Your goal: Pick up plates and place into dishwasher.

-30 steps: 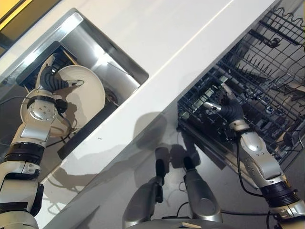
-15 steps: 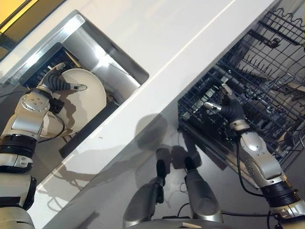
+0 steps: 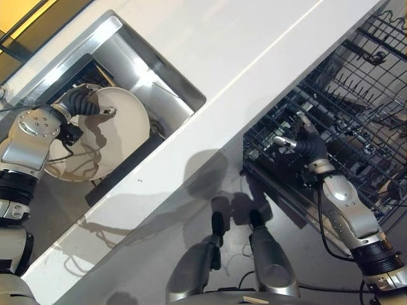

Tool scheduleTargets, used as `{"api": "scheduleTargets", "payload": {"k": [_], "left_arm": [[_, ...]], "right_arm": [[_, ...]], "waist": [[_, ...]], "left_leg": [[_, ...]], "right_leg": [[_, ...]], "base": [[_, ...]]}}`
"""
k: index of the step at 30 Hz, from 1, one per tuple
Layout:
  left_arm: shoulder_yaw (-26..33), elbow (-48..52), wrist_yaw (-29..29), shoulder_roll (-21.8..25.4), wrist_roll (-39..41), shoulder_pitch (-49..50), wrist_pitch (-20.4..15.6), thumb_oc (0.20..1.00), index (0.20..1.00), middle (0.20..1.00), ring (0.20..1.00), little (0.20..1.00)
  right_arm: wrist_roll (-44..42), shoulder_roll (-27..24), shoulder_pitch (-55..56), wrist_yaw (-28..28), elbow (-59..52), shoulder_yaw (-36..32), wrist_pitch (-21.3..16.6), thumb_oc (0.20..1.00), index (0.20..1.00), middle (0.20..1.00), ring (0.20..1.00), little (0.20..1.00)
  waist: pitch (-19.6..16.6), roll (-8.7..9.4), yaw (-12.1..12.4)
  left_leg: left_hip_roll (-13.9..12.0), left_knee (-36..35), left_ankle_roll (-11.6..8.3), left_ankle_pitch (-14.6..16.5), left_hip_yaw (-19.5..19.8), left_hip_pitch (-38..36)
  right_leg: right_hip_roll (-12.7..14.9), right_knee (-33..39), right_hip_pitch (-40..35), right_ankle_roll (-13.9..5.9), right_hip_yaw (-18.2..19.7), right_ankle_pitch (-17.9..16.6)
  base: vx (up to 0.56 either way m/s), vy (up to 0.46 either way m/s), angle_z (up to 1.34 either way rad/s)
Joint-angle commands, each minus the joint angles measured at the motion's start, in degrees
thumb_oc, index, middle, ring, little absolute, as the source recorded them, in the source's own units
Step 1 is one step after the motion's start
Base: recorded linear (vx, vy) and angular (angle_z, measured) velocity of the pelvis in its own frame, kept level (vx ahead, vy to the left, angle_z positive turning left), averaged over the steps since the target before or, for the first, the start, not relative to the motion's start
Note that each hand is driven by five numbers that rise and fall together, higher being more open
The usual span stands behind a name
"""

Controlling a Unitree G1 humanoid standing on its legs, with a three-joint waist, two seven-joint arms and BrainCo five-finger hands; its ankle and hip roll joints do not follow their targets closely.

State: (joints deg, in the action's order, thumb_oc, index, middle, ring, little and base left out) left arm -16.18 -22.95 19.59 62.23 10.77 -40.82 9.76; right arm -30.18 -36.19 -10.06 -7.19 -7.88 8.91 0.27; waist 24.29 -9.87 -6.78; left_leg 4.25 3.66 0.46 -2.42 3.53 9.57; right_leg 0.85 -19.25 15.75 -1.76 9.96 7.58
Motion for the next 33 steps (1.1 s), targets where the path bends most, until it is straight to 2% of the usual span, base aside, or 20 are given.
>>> {"api": "scheduleTargets", "payload": {"k": [1, 9, 17, 22, 24, 29, 30, 31, 33], "left_arm": [[-3.3, 9.1, 4.4, -2.7, 4.0, 2.5, -1.9, 0.200, 0.200, 0.200, 0.200, 0.200], [0.0, 20.7, 4.9, -2.8, 1.3, 5.9, -0.3, 0.200, 0.200, 0.200, 0.200, 0.200], [2.9, 23.9, 6.0, -2.3, 0.6, 10.0, -0.1, 0.200, 0.200, 0.200, 0.200, 0.200], [5.6, 24.4, 0.2, -2.1, -2.9, 11.6, -1.4, 0.200, 0.200, 0.200, 0.200, 0.200], [9.0, 23.4, -8.4, -2.5, -6.4, 13.2, -4.2, 0.200, 0.200, 0.200, 0.200, 0.200], [19.7, 22.2, -18.8, -4.5, -10.2, 20.3, -12.8, 0.200, 0.200, 0.200, 0.200, 0.200], [20.3, 22.2, -19.3, -4.6, -10.3, 20.9, -13.1, 0.200, 0.200, 0.200, 0.200, 0.200], [22.6, 22.2, -22.3, -4.9, -11.0, 22.6, -15.7, 0.200, 0.200, 0.200, 0.200, 0.200], [24.9, 22.1, -26.4, -5.4, -12.3, 24.8, -18.5, 0.200, 0.200, 0.200, 0.200, 0.200]], "right_arm": [[-1.5, -1.3, -1.4, 1.1, -3.9, -1.8, -2.7, 1.000, 1.000, 1.000, 1.000, 1.000], [-1.8, -0.8, -0.3, 1.5, -3.7, -2.8, -2.6, 1.000, 1.000, 1.000, 1.000, 1.000], [-2.5, -1.3, 1.2, 1.8, -3.9, -4.0, -2.5, 1.000, 1.000, 1.000, 1.000, 1.000], [-2.5, -0.8, 2.2, 1.9, -3.7, -4.4, -3.2, 1.000, 1.000, 1.000, 1.000, 1.000], [-2.1, -0.2, 3.1, 1.9, -3.9, -4.6, -3.6, 1.000, 1.000, 1.000, 1.000, 1.000], [-1.3, 1.8, 5.4, 2.3, -4.6, -6.2, -4.4, 1.000, 1.000, 1.000, 1.000, 1.000], [-1.3, 1.9, 5.5, 2.3, -4.6, -6.2, -4.5, 1.000, 1.000, 1.000, 1.000, 1.000], [-1.0, 2.3, 5.9, 2.2, -4.6, -6.7, -5.0, 1.000, 1.000, 1.000, 1.000, 1.000], [-0.8, 2.8, 6.2, 1.7, -4.5, -7.0, -5.6, 1.000, 1.000, 1.000, 1.000, 1.000]], "waist": [[-3.2, 1.19, 0.0], [-5.0, 1.04, 1.2], [-6.5, 0.98, 1.5], [-7.4, 1.40, 2.0], [-8.2, 1.74, 2.5], [-10.1, 2.62, 3.7], [-10.3, 2.65, 3.7], [-10.9, 2.92, 4.3], [-11.5, 3.15, 4.7]], "left_leg": [[1.1, 1.1, -0.49, -1.3, 0.8, 1.1], [0.8, -0.8, -0.57, -1.7, 1.7, -0.5], [0.5, -2.0, -0.75, -1.9, 2.1, -1.8], [0.2, -2.5, -0.85, -1.9, 2.5, -2.6], [0.1, -2.9, -0.85, -2.0, 3.0, -3.1], [-0.2, -3.5, -0.90, -1.9, 4.0, -3.7], [-0.2, -3.5, -0.92, -1.9, 4.1, -3.7], [-0.4, -3.7, -0.95, -1.9, 4.3, -3.8], [-0.5, -4.0, -1.05, -1.9, 4.6, -4.0]], "right_leg": [[5.5, 10.3, -3.5, -2.68, -0.9, -9.2], [5.9, 11.8, -5.3, -2.68, -2.6, -9.0], [5.8, 12.7, -6.7, -2.61, -3.1, -8.7], [5.7, 13.3, -7.6, -2.43, -3.7, -8.5], [5.6, 13.3, -8.0, -2.32, -4.0, -8.2], [5.5, 13.4, -8.6, -2.05, -5.0, -7.6], [5.5, 13.5, -8.7, -2.05, -5.1, -7.6], [5.5, 13.7, -8.9, -1.94, -5.4, -7.6], [5.7, 14.1, -9.1, -1.89, -5.8, -7.6]], "base": [[-0.02, -0.042, 0.10], [-0.02, -0.042, 0.10], [0.00, -0.006, 0.05], [0.00, -0.031, 0.05], [0.01, -0.049, 0.06], [0.00, -0.056, 0.05], [-0.02, -0.057, 0.06], [-0.03, -0.055, 0.10], [-0.04, -0.059, 0.13]]}}
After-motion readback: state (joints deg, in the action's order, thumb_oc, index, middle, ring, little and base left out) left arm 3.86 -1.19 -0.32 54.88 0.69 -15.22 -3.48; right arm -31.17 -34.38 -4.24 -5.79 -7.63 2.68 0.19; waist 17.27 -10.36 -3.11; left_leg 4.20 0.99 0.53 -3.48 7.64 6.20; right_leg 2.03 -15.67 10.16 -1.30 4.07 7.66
